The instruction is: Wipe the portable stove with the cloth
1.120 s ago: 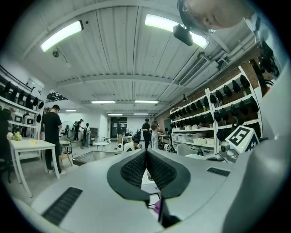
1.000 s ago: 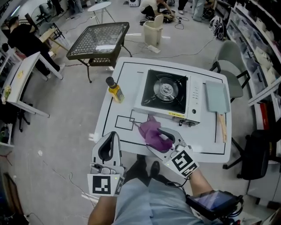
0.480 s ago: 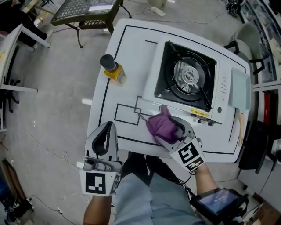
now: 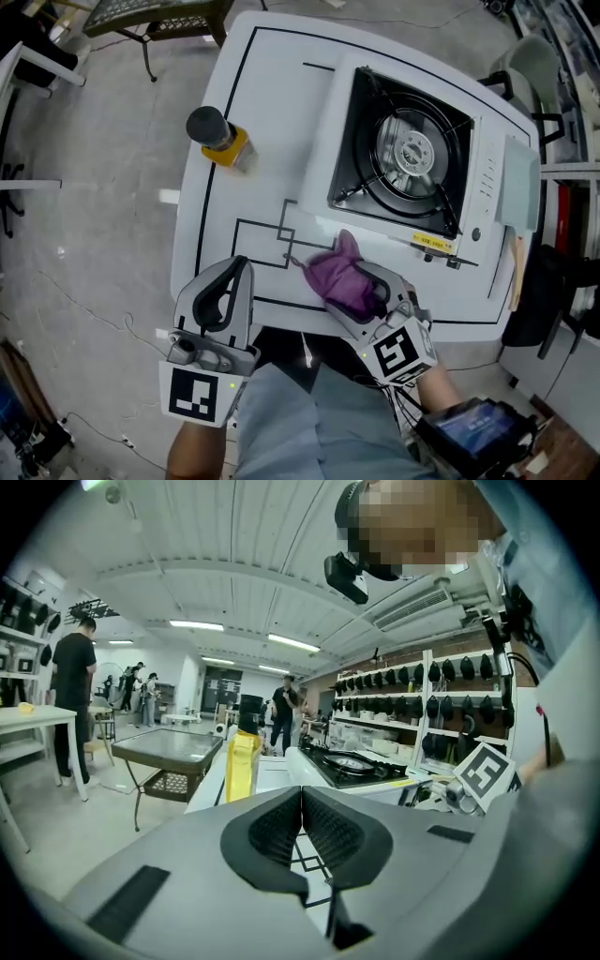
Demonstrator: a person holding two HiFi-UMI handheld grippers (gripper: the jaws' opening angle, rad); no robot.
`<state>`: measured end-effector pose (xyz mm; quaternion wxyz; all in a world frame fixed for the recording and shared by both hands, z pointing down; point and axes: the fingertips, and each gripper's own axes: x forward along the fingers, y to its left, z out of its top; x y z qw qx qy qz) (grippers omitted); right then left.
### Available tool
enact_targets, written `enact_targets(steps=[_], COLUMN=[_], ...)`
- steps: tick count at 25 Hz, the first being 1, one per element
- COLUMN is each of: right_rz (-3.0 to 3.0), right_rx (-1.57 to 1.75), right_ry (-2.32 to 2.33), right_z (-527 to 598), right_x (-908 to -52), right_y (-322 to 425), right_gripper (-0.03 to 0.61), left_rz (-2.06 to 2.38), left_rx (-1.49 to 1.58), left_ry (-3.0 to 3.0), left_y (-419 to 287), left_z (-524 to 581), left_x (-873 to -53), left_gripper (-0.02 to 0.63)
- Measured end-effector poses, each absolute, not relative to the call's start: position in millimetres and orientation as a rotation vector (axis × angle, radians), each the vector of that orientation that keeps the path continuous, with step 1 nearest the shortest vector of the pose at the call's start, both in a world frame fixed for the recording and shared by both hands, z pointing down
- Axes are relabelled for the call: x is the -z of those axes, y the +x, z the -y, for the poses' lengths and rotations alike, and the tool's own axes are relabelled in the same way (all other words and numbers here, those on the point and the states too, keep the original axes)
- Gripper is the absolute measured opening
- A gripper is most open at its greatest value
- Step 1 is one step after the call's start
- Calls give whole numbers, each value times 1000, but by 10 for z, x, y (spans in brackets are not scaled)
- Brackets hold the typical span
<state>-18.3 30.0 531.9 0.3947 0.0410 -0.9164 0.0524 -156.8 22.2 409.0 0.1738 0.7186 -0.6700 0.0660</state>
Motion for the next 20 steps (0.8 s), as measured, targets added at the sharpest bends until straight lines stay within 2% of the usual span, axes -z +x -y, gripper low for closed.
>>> enact_targets(steps=[4,6,9,13,20], right_rz=[2317,2315,2323,2423,2599], right_rx=[-194,-284,-471,-613,-472], right_ry=[224,286,329,364,356], right_z=[-261,-229,-205,-149,-128], right_x=[-5329,-5328,-5280,-4855,-3951], right_y=[-162,-142,-94,-166,-549], right_gripper=[277,185,149,144,144], left_rz=[1877,1884,1928,2011,2131], left_rx=[-220,-217,-214,-176,-42], left_ry=[2068,2073,2062,2072,2161], left_y=[-1480,-1465,-1453,-1462,-1513], left_z=[-196,-192,-226,-296,-306], left_x=[-4059,-3975,-3747,-3317,-2473], left_gripper=[18,18,18,18,18])
